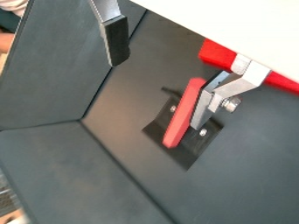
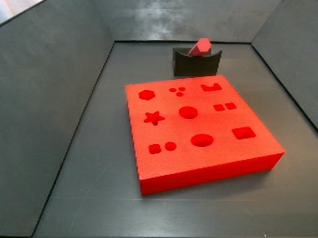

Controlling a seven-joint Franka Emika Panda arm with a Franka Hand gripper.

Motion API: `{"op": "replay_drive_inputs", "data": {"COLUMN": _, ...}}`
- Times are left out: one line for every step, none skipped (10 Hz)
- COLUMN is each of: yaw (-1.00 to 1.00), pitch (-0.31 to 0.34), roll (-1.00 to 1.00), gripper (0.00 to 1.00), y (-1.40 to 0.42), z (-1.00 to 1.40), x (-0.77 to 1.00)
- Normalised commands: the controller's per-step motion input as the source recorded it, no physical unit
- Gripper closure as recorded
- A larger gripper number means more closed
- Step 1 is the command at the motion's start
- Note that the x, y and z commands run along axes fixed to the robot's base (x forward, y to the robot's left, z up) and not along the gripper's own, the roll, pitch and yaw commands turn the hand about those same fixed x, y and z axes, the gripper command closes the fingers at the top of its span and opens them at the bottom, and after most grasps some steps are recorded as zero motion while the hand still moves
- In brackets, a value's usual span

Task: Pick up the hexagon object. Move up. Place the hexagon object on the fixture. Regrasp the hexagon object. Move to above the board. Insert the hexagon object.
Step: Regrasp the hexagon object.

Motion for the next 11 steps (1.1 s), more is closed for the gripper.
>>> {"op": "replay_drive_inputs", "data": {"yaw": 0.18, "pitch": 0.172, "roll": 0.56, "gripper": 0.00, "y": -0.05, "z": -0.01, "x": 0.11}}
{"op": "replay_drive_inputs", "data": {"yaw": 0.21, "pitch": 0.139, "roll": 0.33, "gripper": 0.00, "y": -0.05, "z": 0.00, "x": 0.10}}
{"op": "replay_drive_inputs", "data": {"yaw": 0.22, "pitch": 0.107, "roll": 0.23, "gripper": 0.00, "y": -0.04, "z": 0.00, "x": 0.09}}
{"op": "replay_drive_inputs", "data": {"yaw": 0.22, "pitch": 0.081, "roll": 0.20, "gripper": 0.00, "y": -0.04, "z": 0.00, "x": 0.09}}
{"op": "replay_drive_inputs", "data": {"yaw": 0.21, "pitch": 0.040, "roll": 0.17, "gripper": 0.00, "y": -0.05, "z": -0.01, "x": 0.08}}
{"op": "replay_drive_inputs", "data": {"yaw": 0.26, "pitch": 0.063, "roll": 0.16, "gripper": 0.00, "y": 0.04, "z": -1.00, "x": 0.03}}
{"op": "replay_drive_inputs", "data": {"yaw": 0.24, "pitch": 0.049, "roll": 0.15, "gripper": 0.00, "y": 0.04, "z": -1.00, "x": 0.03}}
{"op": "replay_drive_inputs", "data": {"yaw": 0.23, "pitch": 0.021, "roll": 0.15, "gripper": 0.00, "y": 0.04, "z": -1.00, "x": 0.04}}
{"op": "replay_drive_inputs", "data": {"yaw": 0.19, "pitch": -0.057, "roll": 0.12, "gripper": 0.00, "y": 0.03, "z": -1.00, "x": 0.06}}
{"op": "replay_drive_inputs", "data": {"yaw": 0.16, "pitch": -0.087, "roll": 0.10, "gripper": 0.00, "y": 0.03, "z": -1.00, "x": 0.07}}
{"op": "replay_drive_inputs", "data": {"yaw": 0.12, "pitch": -0.108, "roll": 0.09, "gripper": 0.00, "y": 0.03, "z": -1.00, "x": 0.08}}
